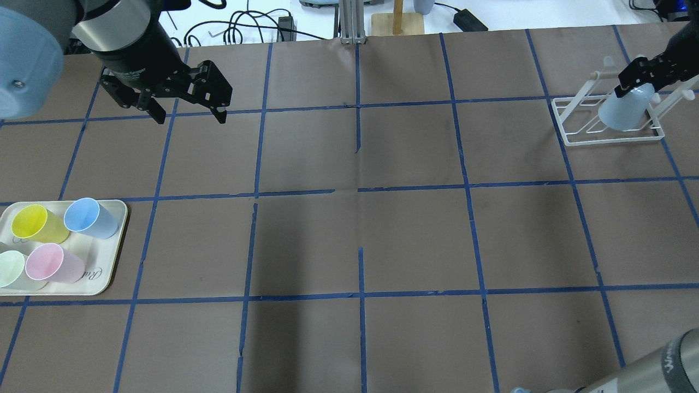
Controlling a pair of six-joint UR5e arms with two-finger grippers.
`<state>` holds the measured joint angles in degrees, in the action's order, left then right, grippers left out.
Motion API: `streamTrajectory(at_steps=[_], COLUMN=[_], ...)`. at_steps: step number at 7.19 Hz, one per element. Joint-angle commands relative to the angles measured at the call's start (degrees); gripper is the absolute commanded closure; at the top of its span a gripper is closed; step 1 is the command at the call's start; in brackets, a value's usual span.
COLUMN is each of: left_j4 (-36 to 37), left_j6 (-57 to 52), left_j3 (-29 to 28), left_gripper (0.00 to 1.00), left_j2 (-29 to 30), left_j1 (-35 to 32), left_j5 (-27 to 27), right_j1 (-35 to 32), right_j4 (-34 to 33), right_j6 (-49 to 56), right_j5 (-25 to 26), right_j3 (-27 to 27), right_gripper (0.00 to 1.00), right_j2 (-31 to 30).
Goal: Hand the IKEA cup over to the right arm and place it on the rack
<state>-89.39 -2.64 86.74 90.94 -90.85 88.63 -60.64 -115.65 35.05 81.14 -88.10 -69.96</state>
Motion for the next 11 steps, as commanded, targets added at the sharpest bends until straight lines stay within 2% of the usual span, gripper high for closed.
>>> streamTrajectory(at_steps=[1, 3, 5, 6, 7, 8, 11], left_j4=[0.0, 0.0, 0.0, 0.0, 0.0, 0.0, 0.0], left_j6=[0.0, 0.0, 0.0, 0.0, 0.09, 0.0, 0.0], left_j3=[0.01, 0.01, 0.01, 0.01, 0.01, 0.09, 0.09], left_gripper=[0.0, 0.0, 0.0, 0.0, 0.0, 0.0, 0.0], left_j2=[-0.06, -0.15, -0.15, -0.15, -0.15, -0.15, -0.15], left_j1=[0.06, -0.03, -0.03, 0.06, -0.03, 0.06, 0.06], left_j5=[-0.12, -0.03, -0.12, 0.05, 0.14, 0.14, 0.14], right_j1=[0.0, 0.0, -0.26, -0.26, -0.26, -0.26, -0.18], right_j4=[-1.76, -1.77, -1.86, -1.86, -1.86, -1.94, -1.68], right_j6=[-0.07, -0.07, -0.07, -0.15, -0.07, -0.24, -0.33], right_j5=[0.07, -0.02, -0.11, -0.11, -0.63, -1.68, -1.26], right_j3=[-0.05, -0.05, -0.05, -0.05, -0.05, -0.05, 0.12], right_gripper=[0.66, 0.66, 0.57, 0.31, 0.1, 0.0, 0.0], right_j2=[1.75, 2.63, 2.63, 2.89, 3.33, 3.42, 2.72])
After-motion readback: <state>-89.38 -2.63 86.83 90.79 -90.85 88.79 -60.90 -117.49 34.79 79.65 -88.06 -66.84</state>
